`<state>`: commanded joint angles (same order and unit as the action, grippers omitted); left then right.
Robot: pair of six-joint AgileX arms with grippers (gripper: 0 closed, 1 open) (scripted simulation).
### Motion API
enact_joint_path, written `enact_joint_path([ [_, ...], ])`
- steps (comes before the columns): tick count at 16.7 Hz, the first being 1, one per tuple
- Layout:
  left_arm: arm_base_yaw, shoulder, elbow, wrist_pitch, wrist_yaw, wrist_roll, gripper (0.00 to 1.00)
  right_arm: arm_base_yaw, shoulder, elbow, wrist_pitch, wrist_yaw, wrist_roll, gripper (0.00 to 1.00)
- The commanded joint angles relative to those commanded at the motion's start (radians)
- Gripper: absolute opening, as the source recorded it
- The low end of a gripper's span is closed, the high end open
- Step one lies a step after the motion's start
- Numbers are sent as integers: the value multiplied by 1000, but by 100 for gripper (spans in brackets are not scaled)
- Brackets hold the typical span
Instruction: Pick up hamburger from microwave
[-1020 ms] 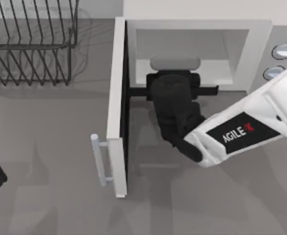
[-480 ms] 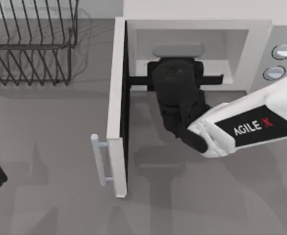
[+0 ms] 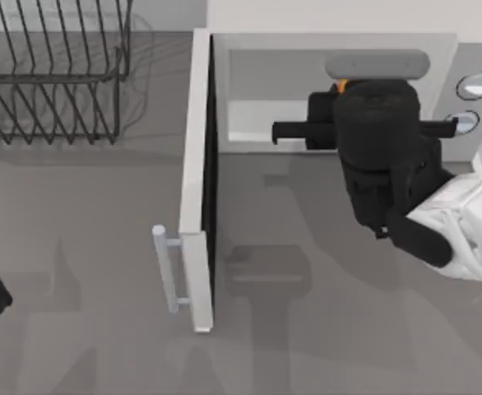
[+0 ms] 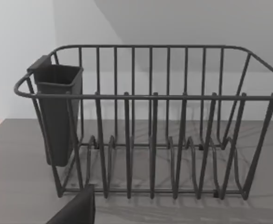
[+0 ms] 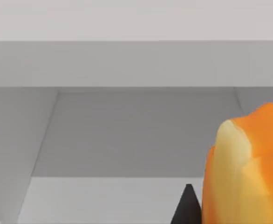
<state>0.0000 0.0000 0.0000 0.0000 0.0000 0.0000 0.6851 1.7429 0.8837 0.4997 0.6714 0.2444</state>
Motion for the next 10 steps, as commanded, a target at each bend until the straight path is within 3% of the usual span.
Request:
enact_joint_path([
  [5,0,0,0,0,0,0,100,-13,-317,-196,-171,-27,31,0],
  [10,0,0,0,0,0,0,100,-17,-392,-256,-223,-34,40,0],
])
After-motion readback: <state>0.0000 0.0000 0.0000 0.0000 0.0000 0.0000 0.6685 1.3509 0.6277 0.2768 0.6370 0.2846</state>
